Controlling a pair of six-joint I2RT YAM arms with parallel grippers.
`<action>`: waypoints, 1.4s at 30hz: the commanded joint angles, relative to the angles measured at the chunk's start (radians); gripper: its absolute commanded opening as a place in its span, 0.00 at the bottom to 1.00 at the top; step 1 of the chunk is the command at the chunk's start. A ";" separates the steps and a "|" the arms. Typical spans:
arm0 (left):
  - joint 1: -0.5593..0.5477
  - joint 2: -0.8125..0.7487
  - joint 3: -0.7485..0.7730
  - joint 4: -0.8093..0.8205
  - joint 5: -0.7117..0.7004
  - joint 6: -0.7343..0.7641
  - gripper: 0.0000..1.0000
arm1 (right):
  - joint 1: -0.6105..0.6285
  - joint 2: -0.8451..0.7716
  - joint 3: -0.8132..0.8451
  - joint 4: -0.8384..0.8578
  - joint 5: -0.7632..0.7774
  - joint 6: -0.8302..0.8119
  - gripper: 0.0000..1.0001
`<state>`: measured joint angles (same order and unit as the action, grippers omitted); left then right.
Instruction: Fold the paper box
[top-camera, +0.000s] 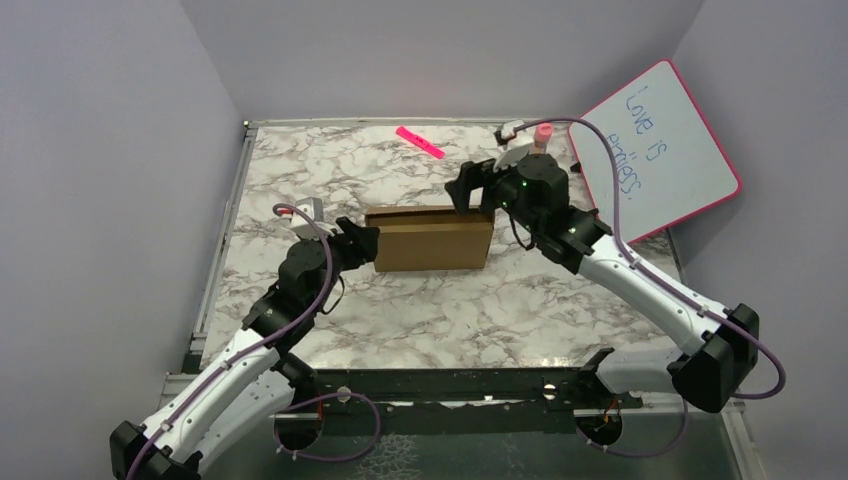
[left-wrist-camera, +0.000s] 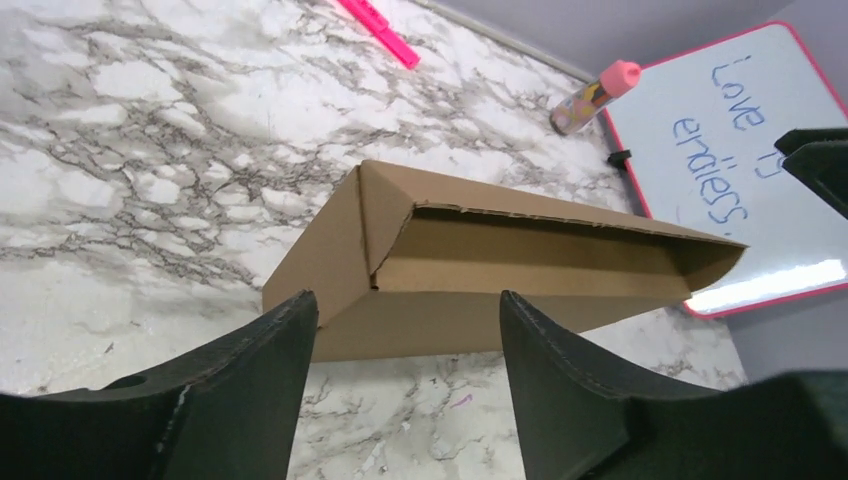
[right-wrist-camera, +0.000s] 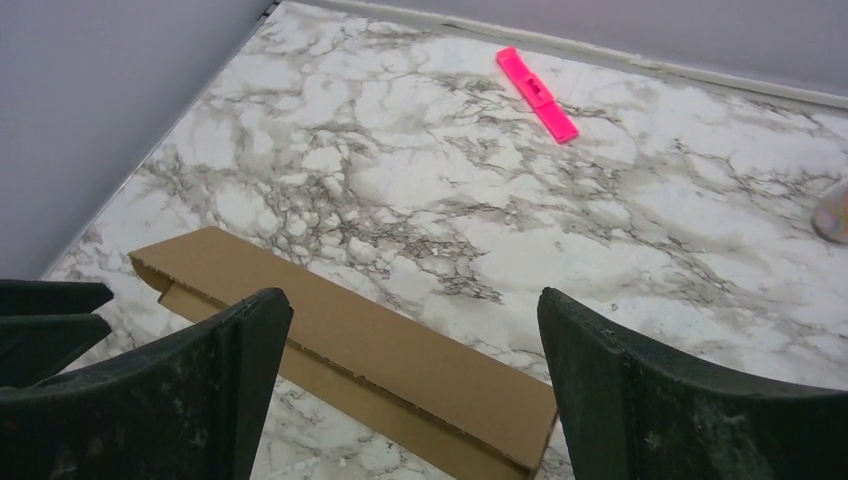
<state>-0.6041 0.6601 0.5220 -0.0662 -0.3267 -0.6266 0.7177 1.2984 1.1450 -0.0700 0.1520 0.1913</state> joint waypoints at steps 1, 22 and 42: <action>0.009 -0.001 0.091 -0.030 -0.030 -0.011 0.71 | -0.102 -0.073 -0.034 -0.067 -0.028 0.132 1.00; 0.311 0.169 0.156 0.061 0.324 -0.222 0.81 | -0.433 -0.116 -0.275 0.024 -0.568 0.493 1.00; 0.423 0.277 0.051 0.267 0.615 -0.330 0.67 | -0.506 -0.045 -0.421 0.270 -0.820 0.692 0.88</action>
<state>-0.1905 0.9173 0.5884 0.1146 0.1947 -0.9279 0.2157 1.2392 0.7555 0.1406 -0.6048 0.8486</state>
